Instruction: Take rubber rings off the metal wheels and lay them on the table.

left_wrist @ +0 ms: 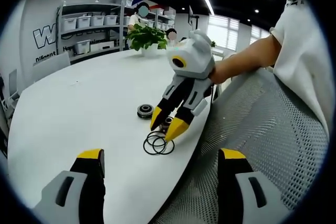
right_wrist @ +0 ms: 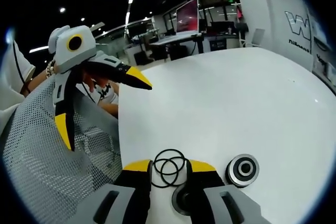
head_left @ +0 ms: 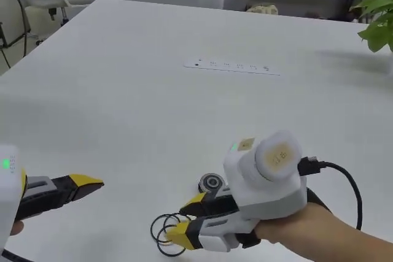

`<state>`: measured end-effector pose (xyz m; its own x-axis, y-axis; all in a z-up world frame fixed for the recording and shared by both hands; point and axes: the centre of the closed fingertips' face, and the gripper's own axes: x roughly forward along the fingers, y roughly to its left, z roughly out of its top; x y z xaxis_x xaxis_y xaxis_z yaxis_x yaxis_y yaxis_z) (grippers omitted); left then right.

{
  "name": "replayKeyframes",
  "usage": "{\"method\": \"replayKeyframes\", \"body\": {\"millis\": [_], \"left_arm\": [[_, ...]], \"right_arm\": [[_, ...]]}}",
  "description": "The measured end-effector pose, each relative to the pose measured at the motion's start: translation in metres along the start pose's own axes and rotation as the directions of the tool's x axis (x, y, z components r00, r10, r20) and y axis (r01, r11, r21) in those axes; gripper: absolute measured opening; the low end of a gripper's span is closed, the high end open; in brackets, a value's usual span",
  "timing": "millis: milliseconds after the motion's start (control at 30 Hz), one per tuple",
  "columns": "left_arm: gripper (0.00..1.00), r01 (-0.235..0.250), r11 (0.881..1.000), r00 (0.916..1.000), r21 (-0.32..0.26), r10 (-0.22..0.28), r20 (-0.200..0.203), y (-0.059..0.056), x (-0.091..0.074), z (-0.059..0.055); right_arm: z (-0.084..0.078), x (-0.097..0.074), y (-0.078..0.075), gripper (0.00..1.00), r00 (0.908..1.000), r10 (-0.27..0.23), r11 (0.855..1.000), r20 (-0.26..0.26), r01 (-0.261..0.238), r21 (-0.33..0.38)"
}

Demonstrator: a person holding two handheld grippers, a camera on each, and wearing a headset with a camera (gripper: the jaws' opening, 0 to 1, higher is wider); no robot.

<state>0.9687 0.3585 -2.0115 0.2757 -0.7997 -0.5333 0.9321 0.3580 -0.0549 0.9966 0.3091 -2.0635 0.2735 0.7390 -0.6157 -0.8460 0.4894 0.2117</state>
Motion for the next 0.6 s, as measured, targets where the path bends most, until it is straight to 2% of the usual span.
{"method": "replayKeyframes", "body": {"millis": [333, 433, 600], "left_arm": [[0.87, -0.002, 1.0, 1.0, 0.006, 0.002, -0.004, 0.0, 0.0, 0.0], [0.87, 0.005, 1.0, 1.0, 0.013, -0.005, -0.001, -0.001, 0.0, 0.001], [0.88, 0.019, 1.0, 0.9992, 0.009, -0.019, 0.036, -0.003, -0.002, 0.009]], "right_arm": [[0.016, -0.015, -0.022, 0.23, 0.9958, -0.066, 0.998, 0.063, 0.065, 0.016], [0.019, -0.023, -0.034, 0.23, 0.9913, -0.101, 0.994, 0.085, 0.098, 0.036], [0.026, -0.036, -0.052, 0.24, 0.9805, -0.152, 0.987, 0.125, 0.143, 0.076]]}}
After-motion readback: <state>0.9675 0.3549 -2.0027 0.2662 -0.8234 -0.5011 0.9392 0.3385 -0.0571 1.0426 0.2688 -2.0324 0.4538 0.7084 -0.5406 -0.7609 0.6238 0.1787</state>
